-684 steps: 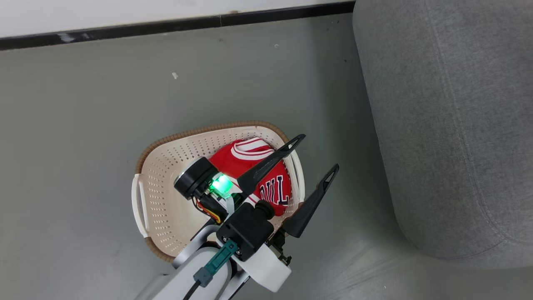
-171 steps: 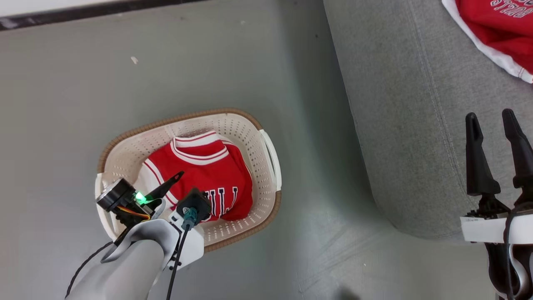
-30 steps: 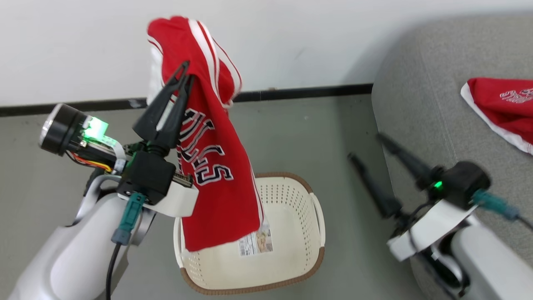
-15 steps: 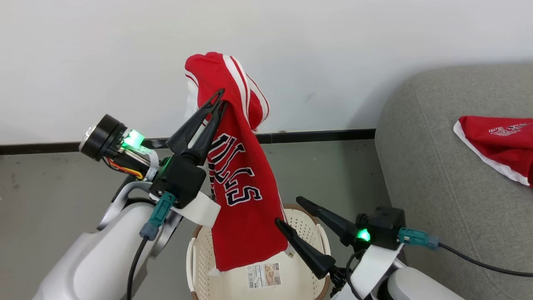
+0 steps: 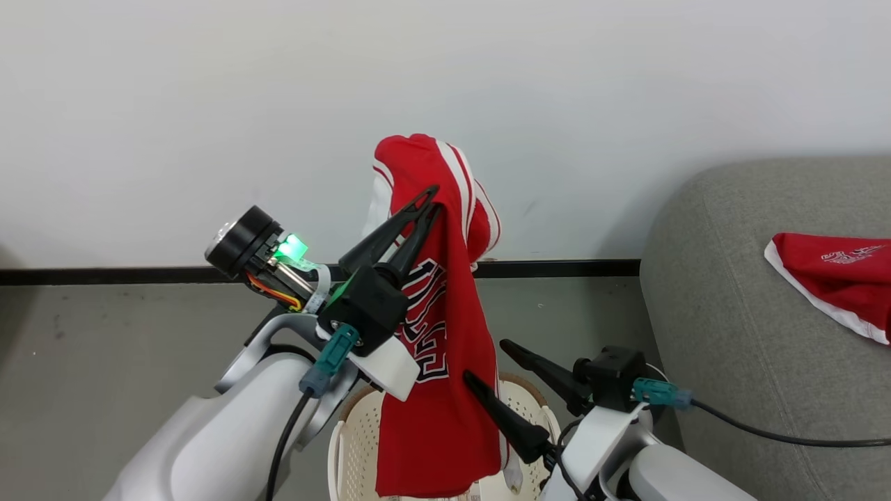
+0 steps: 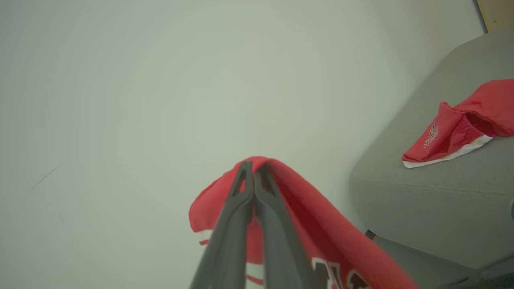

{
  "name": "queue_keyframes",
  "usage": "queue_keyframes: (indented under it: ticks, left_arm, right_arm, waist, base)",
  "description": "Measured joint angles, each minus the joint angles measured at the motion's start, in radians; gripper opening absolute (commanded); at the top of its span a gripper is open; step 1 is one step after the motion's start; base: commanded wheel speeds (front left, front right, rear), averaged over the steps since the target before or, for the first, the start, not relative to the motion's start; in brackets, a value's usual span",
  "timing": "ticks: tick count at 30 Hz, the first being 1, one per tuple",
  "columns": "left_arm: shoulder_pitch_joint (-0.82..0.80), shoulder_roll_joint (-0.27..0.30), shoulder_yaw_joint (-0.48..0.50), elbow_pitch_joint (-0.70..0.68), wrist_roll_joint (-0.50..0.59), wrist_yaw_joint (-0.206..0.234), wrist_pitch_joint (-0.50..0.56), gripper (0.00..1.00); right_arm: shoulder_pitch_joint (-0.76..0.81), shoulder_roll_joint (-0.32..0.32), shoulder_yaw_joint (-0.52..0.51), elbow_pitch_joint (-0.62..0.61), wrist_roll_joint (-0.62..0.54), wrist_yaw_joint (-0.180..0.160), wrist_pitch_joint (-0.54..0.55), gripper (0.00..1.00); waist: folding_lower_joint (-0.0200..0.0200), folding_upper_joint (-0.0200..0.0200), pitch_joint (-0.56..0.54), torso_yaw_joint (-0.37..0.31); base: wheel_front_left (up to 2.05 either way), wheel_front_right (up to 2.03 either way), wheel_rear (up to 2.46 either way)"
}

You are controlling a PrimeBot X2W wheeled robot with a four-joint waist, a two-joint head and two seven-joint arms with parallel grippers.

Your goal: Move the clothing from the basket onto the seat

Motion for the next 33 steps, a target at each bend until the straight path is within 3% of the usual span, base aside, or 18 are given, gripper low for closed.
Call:
queue_keyframes:
  ticks: [6, 13, 23, 33]
  left_arm:
    - [-0.007, -0.024, -0.025, -0.001, -0.003, -0.01, 0.03, 0.0]
    - [-0.018, -0.031, -0.03, 0.016, -0.006, -0.017, 0.053, 0.0]
    - [-0.018, -0.021, -0.005, 0.066, -0.007, 0.002, 0.101, 0.0]
    - [-0.026, -0.039, -0.015, 0.075, -0.003, 0.011, 0.137, 0.0]
  right_arm:
    - [-0.003, 0.044, 0.023, -0.007, 0.009, 0.0, 0.0, 1.0]
    - [-0.002, 0.039, 0.017, -0.038, 0.018, 0.0, 0.0, 1.0]
    - [0.002, 0.052, 0.07, -0.069, 0.01, 0.0, 0.0, 1.0]
    - [0.017, 0.062, -0.024, -0.031, -0.069, 0.0, 0.0, 1.0]
  waist:
    - [0.0, 0.0, -0.02, 0.028]
    - [0.0, 0.0, -0.041, 0.053]
    - [0.0, 0.0, -0.049, 0.036]
    - [0.0, 0.0, -0.044, 0.012]
  base:
    - [0.0, 0.0, 0.0]
    - [0.0, 0.0, 0.0]
    - [0.0, 0.0, 0.0]
    - [0.0, 0.0, 0.0]
